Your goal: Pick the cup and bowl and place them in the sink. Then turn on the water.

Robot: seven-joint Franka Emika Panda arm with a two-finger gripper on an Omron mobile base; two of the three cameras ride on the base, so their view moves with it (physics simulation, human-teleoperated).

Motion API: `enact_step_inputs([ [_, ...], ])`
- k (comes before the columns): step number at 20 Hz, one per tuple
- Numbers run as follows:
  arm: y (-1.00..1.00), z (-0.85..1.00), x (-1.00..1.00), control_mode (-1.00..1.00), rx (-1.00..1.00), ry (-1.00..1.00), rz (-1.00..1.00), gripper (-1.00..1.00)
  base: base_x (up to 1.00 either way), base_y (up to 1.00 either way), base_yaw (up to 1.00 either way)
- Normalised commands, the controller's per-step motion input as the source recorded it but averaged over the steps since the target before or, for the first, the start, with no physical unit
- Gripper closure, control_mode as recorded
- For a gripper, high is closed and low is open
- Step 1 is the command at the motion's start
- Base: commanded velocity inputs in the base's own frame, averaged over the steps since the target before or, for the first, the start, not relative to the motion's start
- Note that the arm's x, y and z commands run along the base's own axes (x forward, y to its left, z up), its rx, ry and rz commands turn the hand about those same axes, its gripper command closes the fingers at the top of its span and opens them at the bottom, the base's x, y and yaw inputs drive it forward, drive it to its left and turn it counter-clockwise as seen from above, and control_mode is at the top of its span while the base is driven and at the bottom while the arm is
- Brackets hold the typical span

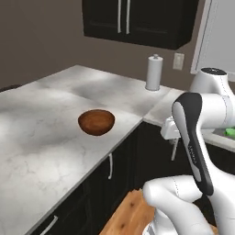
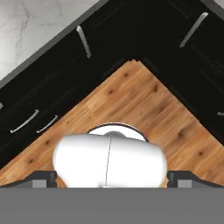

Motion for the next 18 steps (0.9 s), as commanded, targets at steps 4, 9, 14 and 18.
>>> enact_step_inputs([
  [4,0.00,0.00,0.00,1.00,0.00,0.00,0.00,-1.00,0.11,-0.19,0.52],
  [9,0.00,0.00,0.00,1.00,0.00,0.00,0.00,-1.00,0.14,-0.35,0.49],
  [14,0.00,0.00,0.00,1.00,0.00,0.00,0.00,-1.00,0.20,-0.32,0.48],
  [18,0.00,0.00,0.00,1.00,0.00,0.00,0.00,-1.00,0.31,-0.30,0.44],
])
